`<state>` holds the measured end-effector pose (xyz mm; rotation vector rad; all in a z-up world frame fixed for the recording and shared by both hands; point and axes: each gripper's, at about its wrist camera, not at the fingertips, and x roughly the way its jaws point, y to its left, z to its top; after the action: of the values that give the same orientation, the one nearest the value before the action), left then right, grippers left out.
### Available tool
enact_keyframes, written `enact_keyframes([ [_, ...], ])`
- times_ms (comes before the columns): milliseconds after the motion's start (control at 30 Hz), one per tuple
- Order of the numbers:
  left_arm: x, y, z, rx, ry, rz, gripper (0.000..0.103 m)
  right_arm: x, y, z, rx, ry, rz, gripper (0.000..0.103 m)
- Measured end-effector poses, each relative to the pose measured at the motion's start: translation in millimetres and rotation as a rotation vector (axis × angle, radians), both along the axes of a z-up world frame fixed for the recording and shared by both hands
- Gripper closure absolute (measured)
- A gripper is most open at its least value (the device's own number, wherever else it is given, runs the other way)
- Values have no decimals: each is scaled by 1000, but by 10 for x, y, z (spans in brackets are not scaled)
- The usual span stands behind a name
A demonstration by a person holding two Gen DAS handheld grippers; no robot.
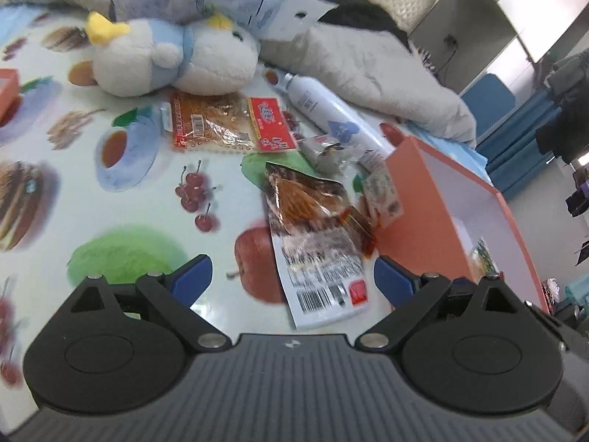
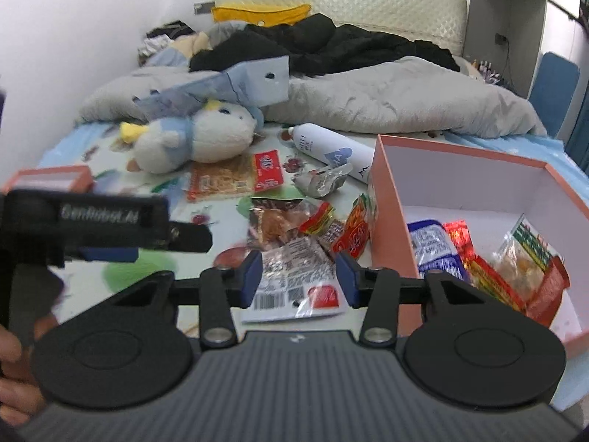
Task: Organize snacks
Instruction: 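Grasp dried-meat pack with left tool while right tool grasps clear wrapper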
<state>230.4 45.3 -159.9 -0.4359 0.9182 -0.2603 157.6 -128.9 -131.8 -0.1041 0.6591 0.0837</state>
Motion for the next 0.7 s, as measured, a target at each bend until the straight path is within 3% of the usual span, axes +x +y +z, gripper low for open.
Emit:
enact_keyframes([
  [233, 763, -77, -359, -68, 85, -75, 6, 396, 76, -409, -72, 63, -89, 70],
  [400, 1127, -264, -549, -27, 131, -137, 6, 548, 134, -611, -128, 52, -155, 70],
  [700, 1402, -596, -637, 65, 124, -250, 6, 756, 156, -801, -191, 32, -201, 70],
])
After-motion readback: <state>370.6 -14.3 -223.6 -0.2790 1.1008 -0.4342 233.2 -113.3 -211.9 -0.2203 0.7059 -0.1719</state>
